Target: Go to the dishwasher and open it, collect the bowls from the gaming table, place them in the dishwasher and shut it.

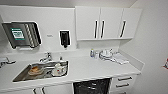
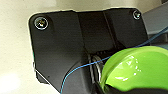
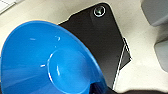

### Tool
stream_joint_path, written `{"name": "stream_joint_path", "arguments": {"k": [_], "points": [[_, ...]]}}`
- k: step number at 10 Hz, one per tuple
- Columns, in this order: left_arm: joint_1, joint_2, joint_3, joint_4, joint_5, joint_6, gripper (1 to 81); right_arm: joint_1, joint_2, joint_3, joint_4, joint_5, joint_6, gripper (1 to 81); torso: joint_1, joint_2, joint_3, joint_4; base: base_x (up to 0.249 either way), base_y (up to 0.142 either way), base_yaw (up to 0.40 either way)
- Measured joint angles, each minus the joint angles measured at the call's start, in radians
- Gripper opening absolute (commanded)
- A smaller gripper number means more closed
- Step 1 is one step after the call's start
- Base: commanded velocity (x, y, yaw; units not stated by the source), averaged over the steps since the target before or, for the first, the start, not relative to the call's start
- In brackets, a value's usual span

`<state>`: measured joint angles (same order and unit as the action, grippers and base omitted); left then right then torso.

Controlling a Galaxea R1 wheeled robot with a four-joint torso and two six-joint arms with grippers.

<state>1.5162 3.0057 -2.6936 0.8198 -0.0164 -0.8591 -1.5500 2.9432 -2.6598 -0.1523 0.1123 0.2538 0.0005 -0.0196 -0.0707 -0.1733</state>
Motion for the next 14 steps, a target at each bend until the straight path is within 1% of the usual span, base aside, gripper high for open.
{"name": "stream_joint_path", "arguments": {"k": [1,4,7,9,10,11,12,14], "points": [[0.006,0.000,0.000,0.000,0.000,0.000,1.0,-0.005,-0.002,0.000,0.000,-0.001,0.000,1.0,0.000,0.000,0.000,0.000,0.000,0.000,0.000],[0.006,-0.011,0.000,-0.001,-0.035,0.000,1.0,-0.007,-0.031,0.029,0.001,0.001,0.005,1.0,-0.001,0.000,0.000,0.000,0.000,0.000,0.000],[0.006,-0.038,0.004,-0.001,-0.100,-0.003,1.0,-0.011,-0.053,0.077,0.001,0.000,0.008,1.0,-0.001,0.000,0.000,0.000,0.000,0.000,0.000],[0.008,-0.074,0.010,-0.001,-0.184,-0.007,1.0,-0.012,-0.053,0.083,0.000,0.000,0.008,1.0,-0.001,0.000,-0.001,0.000,0.000,0.000,0.000],[0.007,-0.098,0.010,-0.001,-0.217,-0.013,1.0,-0.010,-0.057,0.086,0.000,0.003,0.008,1.0,-0.001,0.000,-0.010,0.000,0.000,0.000,0.000],[-0.003,-0.120,0.012,-0.002,-0.249,-0.021,1.0,-0.009,-0.061,0.090,0.000,0.003,0.008,1.0,-0.002,0.000,-0.031,0.000,0.000,0.000,0.000],[-0.016,-0.134,0.026,-0.004,-0.271,-0.029,1.0,-0.005,-0.068,0.105,0.000,0.006,0.008,1.0,-0.002,0.000,-0.063,0.000,0.000,0.000,0.000],[-0.059,-0.154,0.095,-0.004,-0.279,-0.036,1.0,0.004,-0.088,0.143,0.001,0.016,0.008,1.0,-0.001,0.000,-0.129,0.000,0.000,0.000,0.000]]}}
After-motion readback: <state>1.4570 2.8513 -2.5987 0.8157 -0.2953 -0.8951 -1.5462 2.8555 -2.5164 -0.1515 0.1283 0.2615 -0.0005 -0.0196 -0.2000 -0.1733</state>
